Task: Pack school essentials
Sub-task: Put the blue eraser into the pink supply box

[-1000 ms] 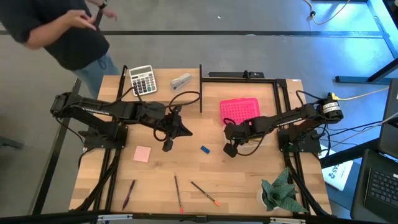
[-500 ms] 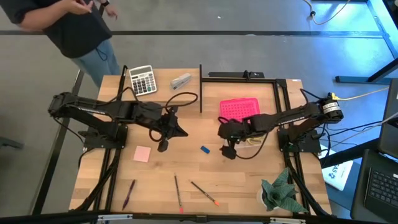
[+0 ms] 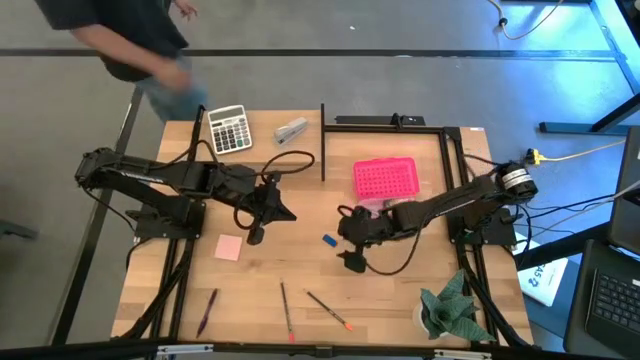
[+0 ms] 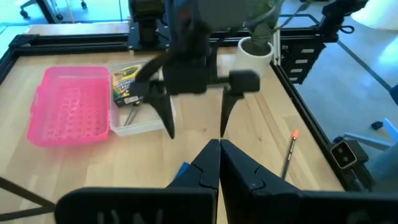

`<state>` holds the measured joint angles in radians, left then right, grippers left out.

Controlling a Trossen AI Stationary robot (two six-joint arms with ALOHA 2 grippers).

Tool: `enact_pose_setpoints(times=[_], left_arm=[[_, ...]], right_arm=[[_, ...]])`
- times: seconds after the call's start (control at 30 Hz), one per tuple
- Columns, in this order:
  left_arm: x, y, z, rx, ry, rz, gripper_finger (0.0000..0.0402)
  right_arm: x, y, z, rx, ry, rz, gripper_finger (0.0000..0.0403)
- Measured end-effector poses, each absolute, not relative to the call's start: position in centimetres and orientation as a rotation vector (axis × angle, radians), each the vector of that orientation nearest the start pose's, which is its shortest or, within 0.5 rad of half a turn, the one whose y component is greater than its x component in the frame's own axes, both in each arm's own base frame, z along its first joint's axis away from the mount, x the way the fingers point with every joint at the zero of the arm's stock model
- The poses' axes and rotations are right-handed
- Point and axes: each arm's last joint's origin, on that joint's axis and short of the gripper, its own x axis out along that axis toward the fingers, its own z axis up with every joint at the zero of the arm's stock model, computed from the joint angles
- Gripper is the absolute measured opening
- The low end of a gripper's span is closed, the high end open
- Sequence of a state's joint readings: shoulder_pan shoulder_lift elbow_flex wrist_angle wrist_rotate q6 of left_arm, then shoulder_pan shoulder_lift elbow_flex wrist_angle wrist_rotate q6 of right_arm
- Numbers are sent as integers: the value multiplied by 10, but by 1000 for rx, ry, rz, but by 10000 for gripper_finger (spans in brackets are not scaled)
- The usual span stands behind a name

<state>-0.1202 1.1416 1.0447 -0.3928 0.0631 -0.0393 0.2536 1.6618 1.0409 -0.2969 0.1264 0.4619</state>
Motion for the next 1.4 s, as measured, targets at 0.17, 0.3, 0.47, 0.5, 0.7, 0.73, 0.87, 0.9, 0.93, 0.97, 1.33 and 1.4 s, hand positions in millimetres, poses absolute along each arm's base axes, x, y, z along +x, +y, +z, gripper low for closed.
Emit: enact_pose_setpoints(times=[0.17, 0.3, 0.47, 0.5, 0.7, 0.73, 0.87, 0.9, 0.93, 0.97, 1.33, 1.4], left_arm=[[243, -35, 334, -5, 494, -189, 0], [242, -35, 334, -5, 495, -187, 0], [242, -34, 332, -4, 513, -186, 0], [242, -35, 332, -4, 513, -185, 0], [242, -34, 332, 4, 513, -158, 0], [242, -34, 332, 7, 512, -158, 0], [242, -34, 332, 22, 513, -161, 0], [242, -34, 332, 25, 513, -162, 0], [242, -34, 332, 31, 514, -163, 0], [242, -34, 332, 35, 514, -164, 0], [242, -33, 332, 39, 514, -164, 0], [242, -33, 332, 39, 513, -164, 0]], right_arm=[[335, 81, 173, 178, 926, -175, 385], [342, 80, 159, 179, 926, -188, 385], [351, 81, 146, 167, 895, -201, 385], [352, 81, 143, 162, 896, -210, 385], [354, 82, 131, 150, 907, -226, 385], [355, 82, 130, 149, 904, -233, 385], [355, 81, 131, 164, 889, -269, 385], [355, 81, 131, 162, 887, -275, 385], [355, 81, 131, 160, 886, -277, 385], [355, 81, 131, 160, 886, -277, 385], [356, 82, 121, 184, 904, -281, 385], [356, 82, 119, 176, 914, -289, 385]])
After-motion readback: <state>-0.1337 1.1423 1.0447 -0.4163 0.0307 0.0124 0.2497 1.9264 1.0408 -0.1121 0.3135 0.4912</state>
